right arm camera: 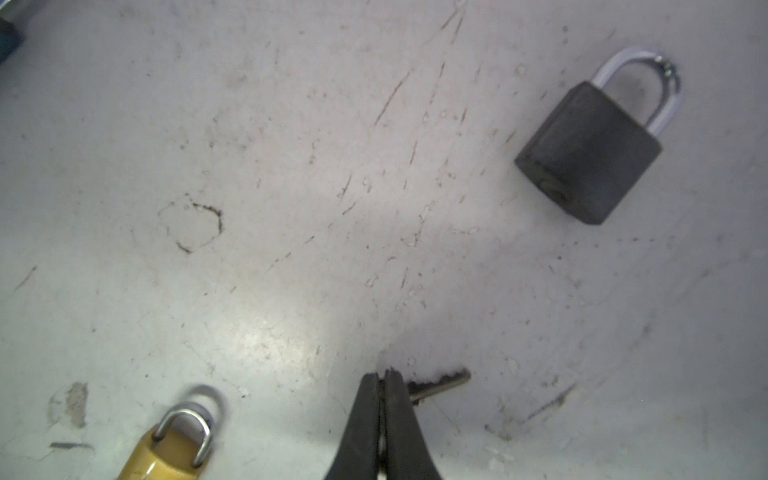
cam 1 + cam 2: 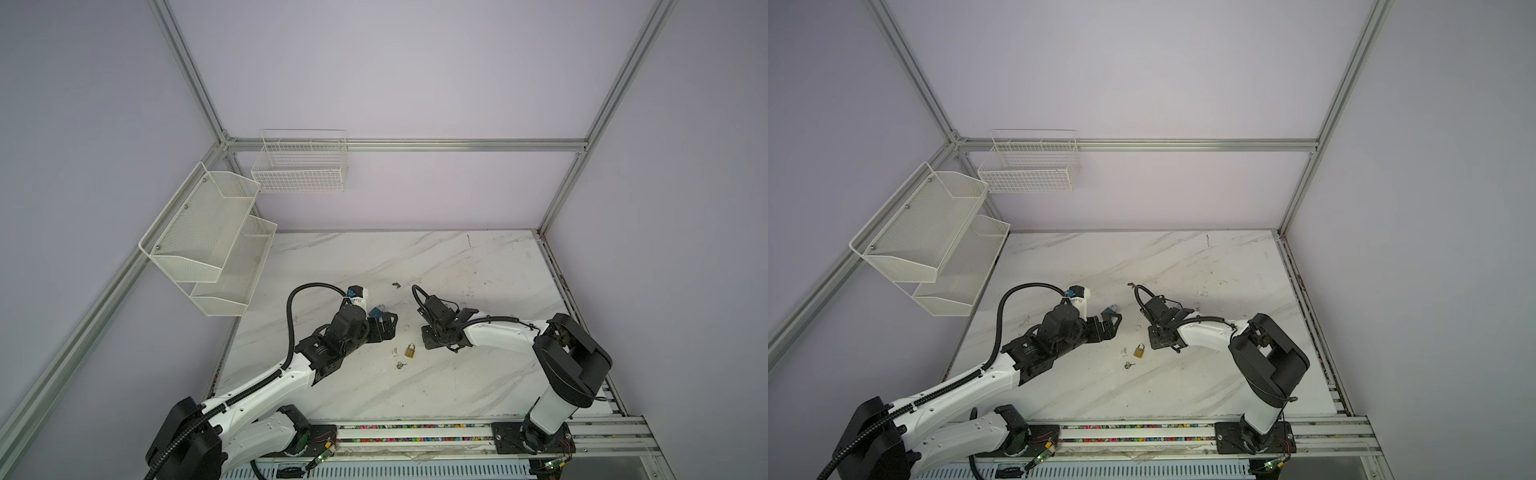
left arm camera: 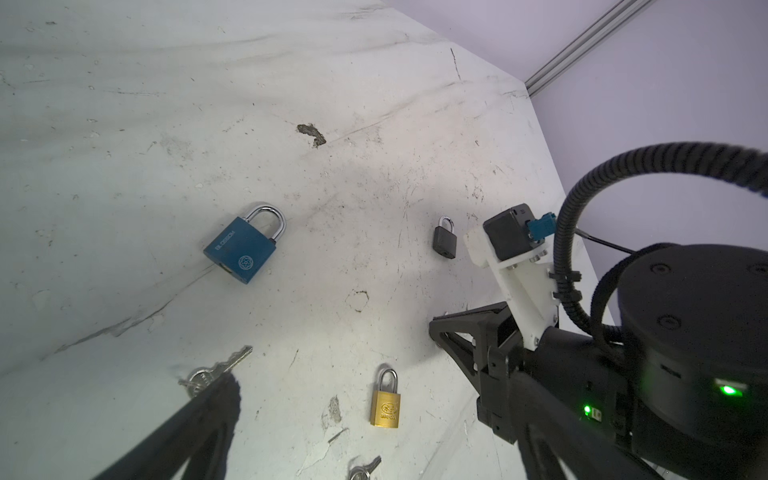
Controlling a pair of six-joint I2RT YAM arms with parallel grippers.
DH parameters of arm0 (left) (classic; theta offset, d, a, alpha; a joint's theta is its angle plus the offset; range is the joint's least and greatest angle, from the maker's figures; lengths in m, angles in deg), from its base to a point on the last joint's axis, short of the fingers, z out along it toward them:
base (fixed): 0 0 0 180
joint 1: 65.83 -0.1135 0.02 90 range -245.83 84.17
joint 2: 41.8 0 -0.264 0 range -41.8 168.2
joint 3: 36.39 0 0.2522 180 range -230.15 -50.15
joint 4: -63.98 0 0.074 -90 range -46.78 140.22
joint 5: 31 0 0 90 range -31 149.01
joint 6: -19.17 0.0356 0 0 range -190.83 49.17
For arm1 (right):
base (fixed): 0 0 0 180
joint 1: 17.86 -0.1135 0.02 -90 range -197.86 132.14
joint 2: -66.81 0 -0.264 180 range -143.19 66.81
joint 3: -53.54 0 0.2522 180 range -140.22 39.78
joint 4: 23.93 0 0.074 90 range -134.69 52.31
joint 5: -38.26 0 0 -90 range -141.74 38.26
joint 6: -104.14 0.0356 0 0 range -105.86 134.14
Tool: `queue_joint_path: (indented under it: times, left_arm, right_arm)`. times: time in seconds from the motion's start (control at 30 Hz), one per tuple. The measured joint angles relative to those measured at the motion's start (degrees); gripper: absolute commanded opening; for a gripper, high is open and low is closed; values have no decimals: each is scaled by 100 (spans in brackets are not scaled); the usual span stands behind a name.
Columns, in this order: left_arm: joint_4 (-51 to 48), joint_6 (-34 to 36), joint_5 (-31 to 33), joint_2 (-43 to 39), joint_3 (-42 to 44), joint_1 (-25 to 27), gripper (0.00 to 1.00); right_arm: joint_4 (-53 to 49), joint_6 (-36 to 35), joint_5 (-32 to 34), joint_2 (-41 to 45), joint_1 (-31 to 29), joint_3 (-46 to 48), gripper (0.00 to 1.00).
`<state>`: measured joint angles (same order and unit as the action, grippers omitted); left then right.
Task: Unlock with the key
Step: 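Lower the right gripper onto the silver key ring and close on it, then lift the key with the right gripper while the left gripper rises to meet it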
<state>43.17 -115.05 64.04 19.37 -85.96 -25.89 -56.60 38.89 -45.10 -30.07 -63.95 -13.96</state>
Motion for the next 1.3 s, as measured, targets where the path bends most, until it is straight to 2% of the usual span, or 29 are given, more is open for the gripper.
queue_joint_path:
  times: [0.17,0.47,0.7,0.8,0.97,1.3]
  left_arm:
    - [15,-66,-20,-2,0,0,100]
    - [146,-474,-197,-223,0,-7,100]
    - [520,-520,-420,-273,-160,-24,100]
    - [730,-155,-413,-273,-249,-44,99]
    - [1338,855,-446,-275,-267,-105,91]
    - [2553,2142,-848,-302,-267,-162,83]
  right_arm:
    - [2,-28,-24,168,0,2,0]
    - [-2,-83,-188,826,0,-125,0]
    - [79,350,-474,1408,0,-772,0]
    - [85,590,-507,1615,2,-1082,0]
    - [7,807,-577,1790,22,-1644,0]
    - [-457,691,-807,1801,44,-2579,0]
